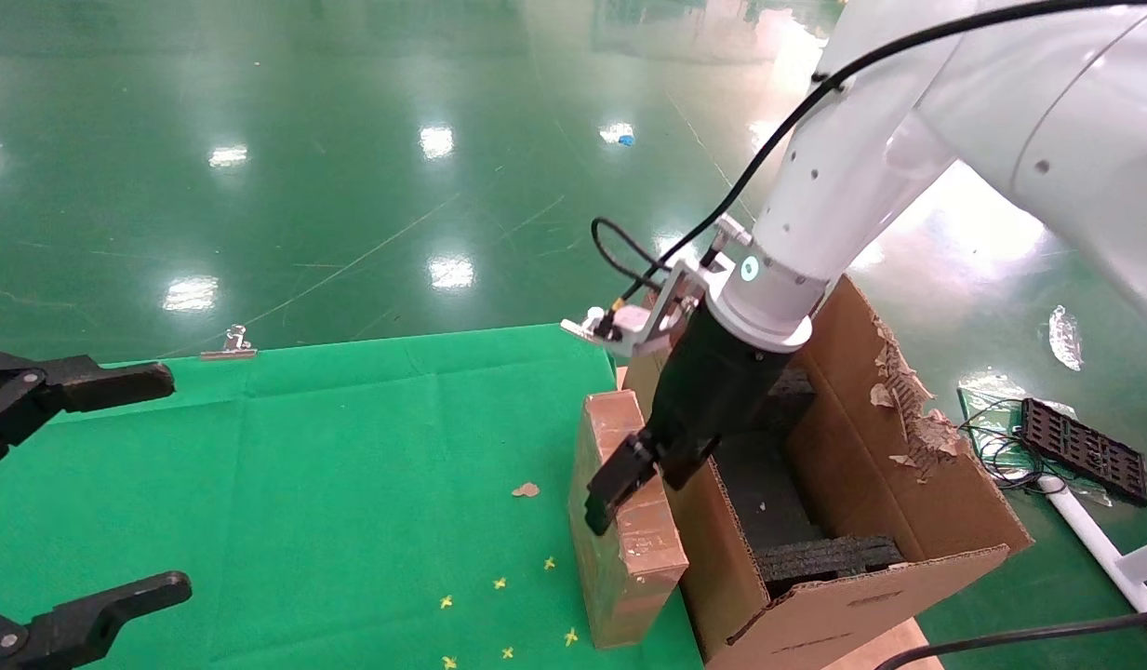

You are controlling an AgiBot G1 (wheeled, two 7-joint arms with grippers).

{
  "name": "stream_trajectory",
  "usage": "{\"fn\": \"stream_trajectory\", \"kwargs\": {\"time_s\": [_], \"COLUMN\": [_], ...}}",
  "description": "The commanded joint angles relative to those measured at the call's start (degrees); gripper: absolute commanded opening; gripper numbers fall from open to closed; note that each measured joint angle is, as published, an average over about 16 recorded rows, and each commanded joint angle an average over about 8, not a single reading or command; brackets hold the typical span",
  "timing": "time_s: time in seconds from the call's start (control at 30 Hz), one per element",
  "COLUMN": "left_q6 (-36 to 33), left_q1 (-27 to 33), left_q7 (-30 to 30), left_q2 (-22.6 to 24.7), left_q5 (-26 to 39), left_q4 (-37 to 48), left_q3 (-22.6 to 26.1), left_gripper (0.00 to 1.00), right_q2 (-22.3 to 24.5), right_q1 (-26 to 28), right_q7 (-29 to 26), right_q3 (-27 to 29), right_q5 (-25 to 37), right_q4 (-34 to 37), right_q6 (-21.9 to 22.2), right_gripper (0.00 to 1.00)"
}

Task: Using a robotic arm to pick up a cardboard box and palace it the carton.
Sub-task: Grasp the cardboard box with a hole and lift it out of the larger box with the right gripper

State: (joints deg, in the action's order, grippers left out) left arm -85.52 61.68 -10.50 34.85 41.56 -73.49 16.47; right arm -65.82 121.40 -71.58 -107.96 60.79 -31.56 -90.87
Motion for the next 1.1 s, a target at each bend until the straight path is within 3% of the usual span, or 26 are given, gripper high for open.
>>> {"fn": "stream_trajectory", "kwargs": {"time_s": [0.03,0.13,0.3,0.37,0.93,1.1], "left_q6": [0.0,0.0,0.0,0.0,0.0,0.1], "left_q1": [0.0,0.0,0.0,0.0,0.0,0.0], "left_q7": [0.0,0.0,0.0,0.0,0.1,0.1], "left_q2": [0.0,0.0,0.0,0.0,0.0,-0.1], "left_q5": [0.0,0.0,0.0,0.0,-0.1,-0.1], "left_q4": [0.0,0.0,0.0,0.0,0.0,0.0], "left_q3": [0.0,0.0,0.0,0.0,0.1,0.1], "left_gripper": [0.96,0.70,0.13,0.03,0.00,0.00], "right_q2": [-0.3,-0.7,-1.1,-1.3,-1.5,-0.5], "right_q1": [-0.5,-0.5,-0.7,-0.8,-0.1,1.8], "right_q7": [0.1,0.4,0.8,1.0,3.1,7.2], "right_q3": [-0.7,-1.9,-3.7,-4.3,-9.1,-8.8], "right_q5": [-0.8,-1.5,-2.9,-3.5,-7.6,-9.0], "right_q4": [0.5,0.8,1.2,1.4,2.2,1.9], "right_q6": [0.0,0.0,0.0,0.0,0.2,0.9], "right_gripper": [0.00,0.00,0.00,0.00,0.00,0.00]}}
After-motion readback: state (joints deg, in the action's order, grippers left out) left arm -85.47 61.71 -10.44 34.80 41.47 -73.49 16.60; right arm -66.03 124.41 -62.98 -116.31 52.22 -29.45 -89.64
